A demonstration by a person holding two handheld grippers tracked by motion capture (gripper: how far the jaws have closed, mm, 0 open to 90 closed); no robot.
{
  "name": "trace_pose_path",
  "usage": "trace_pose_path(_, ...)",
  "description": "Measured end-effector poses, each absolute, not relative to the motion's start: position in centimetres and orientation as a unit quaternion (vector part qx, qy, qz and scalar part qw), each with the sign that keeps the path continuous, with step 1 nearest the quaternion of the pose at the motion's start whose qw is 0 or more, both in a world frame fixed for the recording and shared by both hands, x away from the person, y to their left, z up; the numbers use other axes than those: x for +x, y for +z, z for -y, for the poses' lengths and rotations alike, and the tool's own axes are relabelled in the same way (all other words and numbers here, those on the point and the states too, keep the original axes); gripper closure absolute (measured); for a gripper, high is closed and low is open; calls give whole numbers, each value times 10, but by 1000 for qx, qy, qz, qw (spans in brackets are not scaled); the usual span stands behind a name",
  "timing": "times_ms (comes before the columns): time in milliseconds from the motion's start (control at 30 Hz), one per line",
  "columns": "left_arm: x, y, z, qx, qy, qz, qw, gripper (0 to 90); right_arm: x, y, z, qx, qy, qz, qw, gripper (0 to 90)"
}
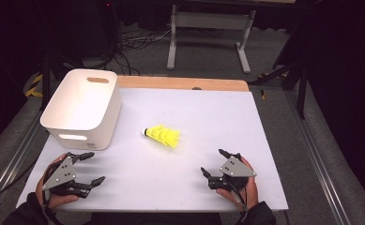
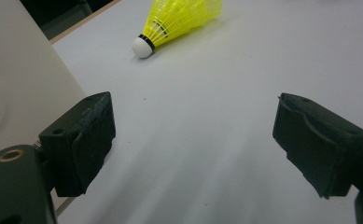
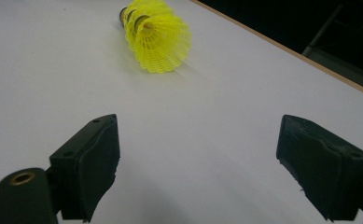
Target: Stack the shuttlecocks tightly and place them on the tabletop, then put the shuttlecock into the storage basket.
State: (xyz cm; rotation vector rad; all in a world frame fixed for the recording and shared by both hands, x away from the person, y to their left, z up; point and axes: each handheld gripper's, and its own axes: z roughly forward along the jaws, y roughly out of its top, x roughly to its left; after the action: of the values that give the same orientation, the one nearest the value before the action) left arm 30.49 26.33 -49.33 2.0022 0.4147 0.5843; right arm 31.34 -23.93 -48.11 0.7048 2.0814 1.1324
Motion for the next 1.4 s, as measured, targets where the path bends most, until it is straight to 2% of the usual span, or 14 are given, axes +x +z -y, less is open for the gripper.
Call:
trace_pose_path(600,305,-493,-261,824,242,-170,483,134,317,-480,238,269,437,-789,337,124)
trace_pose_path(1133,304,-494,-257,827,243,-174,476,134,313,-467,236,270,447,-763,381,125)
trace_pose_path(1400,305,-495,-255,828,244,-174,474,134,318,-459,221,265,442,-760,395,128)
